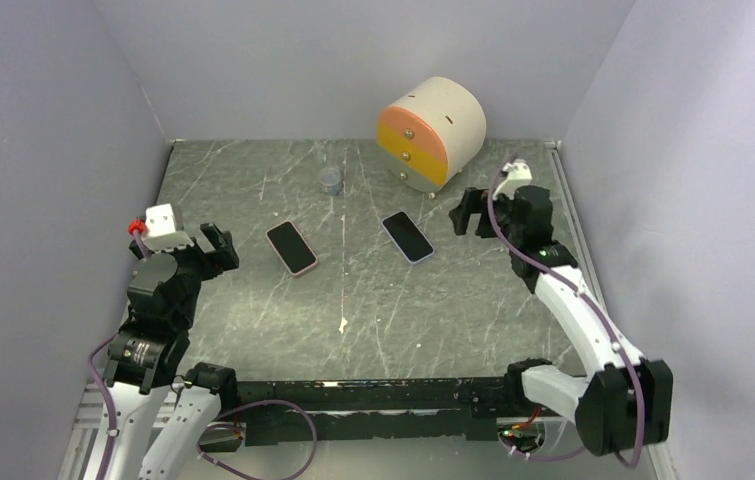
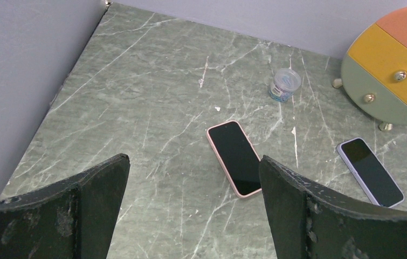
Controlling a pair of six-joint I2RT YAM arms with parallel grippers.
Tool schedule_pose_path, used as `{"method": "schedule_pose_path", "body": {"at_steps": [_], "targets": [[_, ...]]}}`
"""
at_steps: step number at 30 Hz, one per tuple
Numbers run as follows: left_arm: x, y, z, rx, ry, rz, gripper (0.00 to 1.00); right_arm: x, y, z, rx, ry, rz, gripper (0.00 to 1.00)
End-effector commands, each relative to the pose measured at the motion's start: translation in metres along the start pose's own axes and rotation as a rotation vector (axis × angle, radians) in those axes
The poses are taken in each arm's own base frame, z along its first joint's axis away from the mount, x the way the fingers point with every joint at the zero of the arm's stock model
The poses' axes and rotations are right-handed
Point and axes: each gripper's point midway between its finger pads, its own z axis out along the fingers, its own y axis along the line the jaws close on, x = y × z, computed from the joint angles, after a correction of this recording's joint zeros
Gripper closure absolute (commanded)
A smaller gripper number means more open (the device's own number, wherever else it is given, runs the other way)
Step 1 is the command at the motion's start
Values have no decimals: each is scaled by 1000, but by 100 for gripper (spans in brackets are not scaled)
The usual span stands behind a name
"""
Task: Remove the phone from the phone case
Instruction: Pick up the phone at the center of the board.
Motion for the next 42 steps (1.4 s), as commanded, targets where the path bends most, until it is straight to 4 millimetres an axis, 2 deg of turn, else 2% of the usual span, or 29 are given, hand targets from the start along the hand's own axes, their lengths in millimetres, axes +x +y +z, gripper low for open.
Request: {"method": "schedule_pose_path", "body": {"at_steps": [1, 6, 10, 15, 21, 25, 29, 34, 42], "targets": [[-7, -6, 0, 35, -22, 14, 5, 0, 25, 15, -67, 80, -99, 1], [-3, -10, 2, 54, -2, 14, 5, 38, 47, 42, -176, 236, -139, 1], [-3, -8, 3, 44, 0, 19, 5, 58, 45, 64, -161, 347, -165, 1], [-1, -9, 5, 43, 7, 21, 5, 75, 46, 88, -122, 454, -200, 1], [2, -11, 9, 48, 24, 27, 5, 105, 57, 108, -119, 617, -296, 1], [4, -13, 12, 53, 37, 30, 5, 118, 62, 118, -118, 663, -340, 1], [3, -13, 12, 50, 39, 31, 5, 121, 58, 129, -56, 692, -369, 1], [4, -13, 12, 54, 38, 31, 5, 127, 63, 139, -62, 728, -389, 1], [4, -12, 11, 50, 34, 29, 5, 152, 66, 148, -69, 828, -399, 1]]}}
